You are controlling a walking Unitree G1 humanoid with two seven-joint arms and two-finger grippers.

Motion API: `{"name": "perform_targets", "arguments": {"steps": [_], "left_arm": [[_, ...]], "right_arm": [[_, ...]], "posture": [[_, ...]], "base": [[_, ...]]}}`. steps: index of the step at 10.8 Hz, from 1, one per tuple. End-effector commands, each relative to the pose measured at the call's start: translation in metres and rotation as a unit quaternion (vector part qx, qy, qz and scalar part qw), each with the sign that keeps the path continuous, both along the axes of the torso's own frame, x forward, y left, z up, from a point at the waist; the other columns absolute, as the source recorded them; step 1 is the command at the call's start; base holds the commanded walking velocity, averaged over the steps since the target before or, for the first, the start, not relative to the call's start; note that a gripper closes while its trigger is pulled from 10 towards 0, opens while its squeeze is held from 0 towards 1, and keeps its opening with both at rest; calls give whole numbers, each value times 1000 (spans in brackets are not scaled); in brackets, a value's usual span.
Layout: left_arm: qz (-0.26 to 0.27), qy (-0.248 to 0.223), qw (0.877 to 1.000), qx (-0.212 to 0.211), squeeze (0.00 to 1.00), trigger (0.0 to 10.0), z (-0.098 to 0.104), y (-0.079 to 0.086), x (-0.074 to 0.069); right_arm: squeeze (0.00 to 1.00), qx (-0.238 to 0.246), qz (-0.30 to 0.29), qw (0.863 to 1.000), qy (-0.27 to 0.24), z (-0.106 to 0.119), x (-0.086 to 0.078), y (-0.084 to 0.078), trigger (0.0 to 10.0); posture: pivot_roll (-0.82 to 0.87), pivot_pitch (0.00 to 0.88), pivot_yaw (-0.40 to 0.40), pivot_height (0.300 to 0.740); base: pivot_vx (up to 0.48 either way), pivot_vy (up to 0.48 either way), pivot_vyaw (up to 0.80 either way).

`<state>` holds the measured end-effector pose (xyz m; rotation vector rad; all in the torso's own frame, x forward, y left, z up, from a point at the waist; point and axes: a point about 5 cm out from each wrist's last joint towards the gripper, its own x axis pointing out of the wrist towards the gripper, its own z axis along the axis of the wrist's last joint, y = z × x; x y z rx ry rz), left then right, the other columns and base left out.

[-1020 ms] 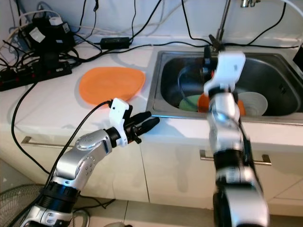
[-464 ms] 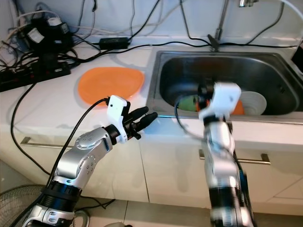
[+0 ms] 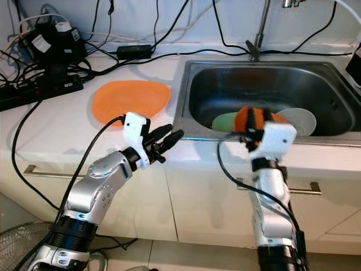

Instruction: Kitchen organization

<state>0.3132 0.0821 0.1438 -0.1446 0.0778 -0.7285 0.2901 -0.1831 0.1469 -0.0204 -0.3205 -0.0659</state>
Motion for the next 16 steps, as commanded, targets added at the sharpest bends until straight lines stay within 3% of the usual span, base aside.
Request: {"name": "perform_targets", "arguments": {"steps": [1,3,4,6,8,10,11,12,13,15,16], "left_arm": [[8,0,1000,-2,0,10000,0,2,2],[24,-22,999,-2,0,10000,6,4,7],[42,-51,998,-5,0,10000,18,6,11],[122,-130,983,-33,0,10000,54,26,24],[186,-164,968,-41,0,10000,81,57,35],[273,-159,948,-31,0,10000,80,99,39],[317,-141,936,-61,0,10000,78,121,39],[357,-92,922,-121,227,10000,69,151,35],[365,-58,914,-169,1000,10000,59,164,31],[381,-25,900,-210,1000,10000,47,178,24],[361,-1,908,-212,1000,10000,40,180,21]], "right_arm": [[0,-1,-5,1000,1,-1,0,-1,10000],[0,-1,-5,1000,5,-2,2,1,10000],[0,1,-6,1000,10,-4,4,3,10000],[0,11,2,1000,12,-6,7,11,10000],[0,16,4,1000,8,-5,8,13,10000],[0,18,5,1000,10,-8,8,15,10000],[0,18,6,1000,11,-9,7,15,10000],[0,21,10,1000,15,-11,7,17,10000],[0,22,13,1000,18,-12,7,19,10000],[0,24,17,999,20,-13,7,21,10000],[0,24,18,999,21,-14,7,21,10000]], "posture": [[-2,0,85,740],[11,0,77,740],[18,0,75,740],[26,0,72,740],[27,0,71,740],[31,0,68,740],[34,0,69,740],[41,0,66,740],[44,0,64,740],[45,0,65,740],[47,0,62,740]], "base": [[0,0,0],[0,0,0],[0,0,0],[0,0,0],[0,0,0],[0,0,0],[0,0,0],[0,0,0],[0,0,0],[0,0,0],[0,0,0]]}}
